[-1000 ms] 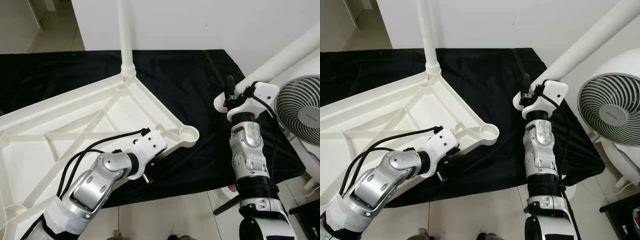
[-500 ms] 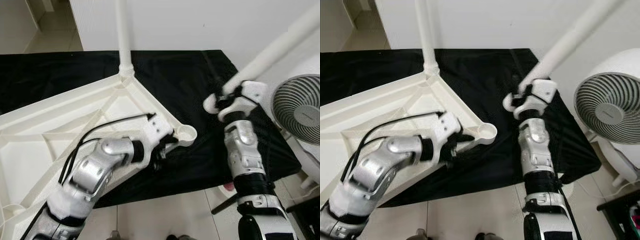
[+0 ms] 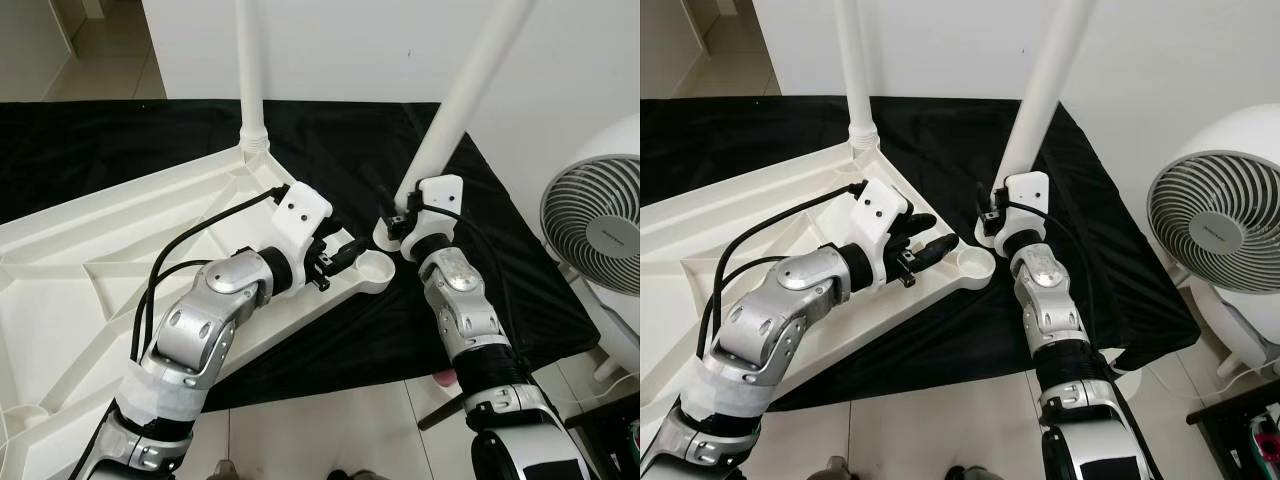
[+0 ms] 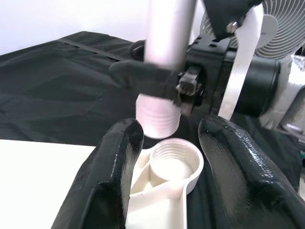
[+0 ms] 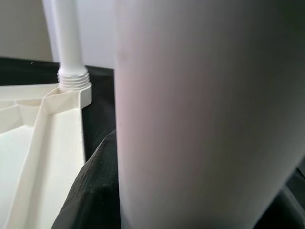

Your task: Building children table

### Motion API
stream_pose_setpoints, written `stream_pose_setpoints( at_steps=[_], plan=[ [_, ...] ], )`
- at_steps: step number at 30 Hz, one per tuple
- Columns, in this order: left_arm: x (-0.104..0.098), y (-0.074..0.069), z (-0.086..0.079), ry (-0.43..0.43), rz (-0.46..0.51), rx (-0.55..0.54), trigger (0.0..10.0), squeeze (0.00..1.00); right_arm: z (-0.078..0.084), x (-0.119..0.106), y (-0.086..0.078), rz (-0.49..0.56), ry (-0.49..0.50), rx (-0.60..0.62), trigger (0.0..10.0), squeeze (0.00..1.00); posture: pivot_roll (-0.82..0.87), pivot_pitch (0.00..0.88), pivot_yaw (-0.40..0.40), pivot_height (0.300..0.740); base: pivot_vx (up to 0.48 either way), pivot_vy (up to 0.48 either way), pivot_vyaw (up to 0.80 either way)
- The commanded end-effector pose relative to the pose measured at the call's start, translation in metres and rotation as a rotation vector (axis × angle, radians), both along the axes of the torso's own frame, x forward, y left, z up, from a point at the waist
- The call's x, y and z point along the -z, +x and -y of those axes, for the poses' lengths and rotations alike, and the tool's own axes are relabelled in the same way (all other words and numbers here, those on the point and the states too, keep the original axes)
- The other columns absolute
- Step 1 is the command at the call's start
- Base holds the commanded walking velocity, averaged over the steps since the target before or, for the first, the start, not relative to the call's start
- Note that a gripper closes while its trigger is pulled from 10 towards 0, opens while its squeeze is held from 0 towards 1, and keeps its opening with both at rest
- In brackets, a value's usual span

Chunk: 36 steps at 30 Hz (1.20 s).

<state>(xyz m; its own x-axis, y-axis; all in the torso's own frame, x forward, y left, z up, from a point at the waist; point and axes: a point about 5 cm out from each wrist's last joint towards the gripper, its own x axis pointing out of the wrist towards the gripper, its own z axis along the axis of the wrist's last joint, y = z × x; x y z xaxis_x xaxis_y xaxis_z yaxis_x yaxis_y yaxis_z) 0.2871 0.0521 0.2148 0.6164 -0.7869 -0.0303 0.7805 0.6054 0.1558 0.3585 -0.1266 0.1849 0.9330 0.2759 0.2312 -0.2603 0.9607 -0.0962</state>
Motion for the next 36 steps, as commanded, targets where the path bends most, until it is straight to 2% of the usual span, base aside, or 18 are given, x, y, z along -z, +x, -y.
stream_pose_setpoints(
  at_steps=[1, 3, 9, 11, 20, 29, 31, 36],
  plan=[
    [0.006, 0.004, -0.004, 0.019, 0.016, -0.123, 10.0, 0.00, -0.008, 0.002, 0.001, -0.014, -0.022, -0.039, 10.0, 0.00, 0.20, 0.055, -0.088, 0.740, 0.000, 0.000, 0.00],
    [0.007, 0.004, -0.007, 0.028, 0.031, -0.161, 10.0, 0.00, -0.019, 0.004, -0.002, -0.021, -0.050, -0.101, 10.0, 0.00, 0.21, 0.055, -0.091, 0.740, 0.000, 0.000, 0.00],
    [0.007, 0.001, -0.011, -0.006, 0.047, -0.199, 10.0, 0.00, -0.025, 0.006, -0.008, -0.018, -0.065, -0.151, 10.0, 0.00, 0.22, 0.065, -0.097, 0.740, 0.000, 0.000, 0.00],
    [0.012, -0.005, -0.013, -0.020, 0.058, -0.201, 10.0, 0.00, -0.022, 0.009, -0.015, -0.021, -0.060, -0.159, 10.0, 0.00, 0.22, 0.071, -0.099, 0.740, 0.000, 0.000, 0.00],
    [0.023, -0.014, -0.020, 0.005, 0.072, -0.167, 10.0, 0.00, -0.009, 0.016, -0.025, -0.035, -0.048, -0.117, 10.0, 0.00, 0.20, 0.089, -0.096, 0.740, 0.000, 0.000, 0.00],
    [0.023, -0.016, -0.026, 0.016, 0.090, -0.129, 10.0, 0.00, 0.001, 0.017, -0.030, -0.045, -0.026, -0.081, 10.0, 0.00, 0.20, 0.099, -0.089, 0.740, 0.000, 0.000, 0.00],
    [0.022, -0.020, -0.029, 0.026, 0.103, -0.085, 10.0, 0.00, 0.007, 0.021, -0.033, -0.059, -0.020, -0.062, 10.0, 0.00, 0.19, 0.105, -0.084, 0.740, 0.000, 0.000, 0.00],
    [0.024, -0.024, -0.030, 0.047, 0.106, -0.049, 10.0, 0.00, 0.010, 0.024, -0.036, -0.063, -0.010, -0.064, 10.0, 0.00, 0.19, 0.106, -0.080, 0.740, 0.000, 0.000, 0.00]
  ],
)
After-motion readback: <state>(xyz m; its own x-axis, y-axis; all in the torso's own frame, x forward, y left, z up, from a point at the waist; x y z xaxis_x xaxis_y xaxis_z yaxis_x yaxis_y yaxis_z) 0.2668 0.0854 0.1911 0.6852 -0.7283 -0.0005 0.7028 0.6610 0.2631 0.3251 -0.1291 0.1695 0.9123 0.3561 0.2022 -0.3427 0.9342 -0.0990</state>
